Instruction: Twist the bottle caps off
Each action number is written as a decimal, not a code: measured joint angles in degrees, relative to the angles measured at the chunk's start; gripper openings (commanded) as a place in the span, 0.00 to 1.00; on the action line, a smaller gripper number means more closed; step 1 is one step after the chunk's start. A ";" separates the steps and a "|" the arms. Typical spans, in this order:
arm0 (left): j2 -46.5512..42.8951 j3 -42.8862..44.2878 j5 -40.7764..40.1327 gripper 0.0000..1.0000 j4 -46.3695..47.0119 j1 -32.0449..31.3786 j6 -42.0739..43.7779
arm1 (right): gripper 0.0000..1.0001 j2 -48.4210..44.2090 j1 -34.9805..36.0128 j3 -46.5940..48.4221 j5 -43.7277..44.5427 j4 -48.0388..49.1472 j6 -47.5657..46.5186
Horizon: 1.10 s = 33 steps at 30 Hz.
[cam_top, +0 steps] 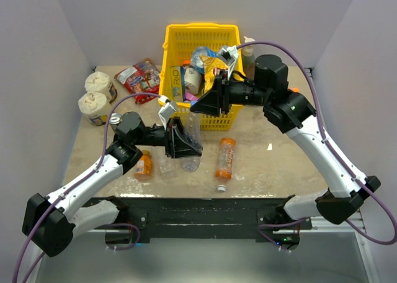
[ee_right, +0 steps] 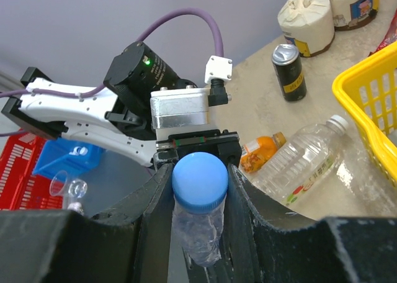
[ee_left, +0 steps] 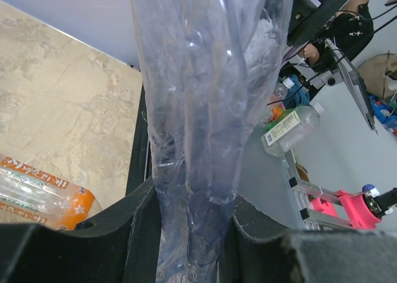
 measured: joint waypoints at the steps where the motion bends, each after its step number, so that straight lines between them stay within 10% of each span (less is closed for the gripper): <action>1: 0.00 0.00 0.24 0.34 0.15 0.00 -0.13 | 0.11 0.00 -0.28 0.02 -0.59 -0.04 -0.07; 14: 0.42 -0.04 1.66 0.30 1.62 0.04 -0.57 | 0.11 0.42 -3.23 0.98 -6.93 -1.55 -0.52; 33: 0.42 3.28 -8.24 0.31 -16.83 0.17 10.49 | 0.79 1.09 -5.05 -0.52 -1.29 2.75 0.52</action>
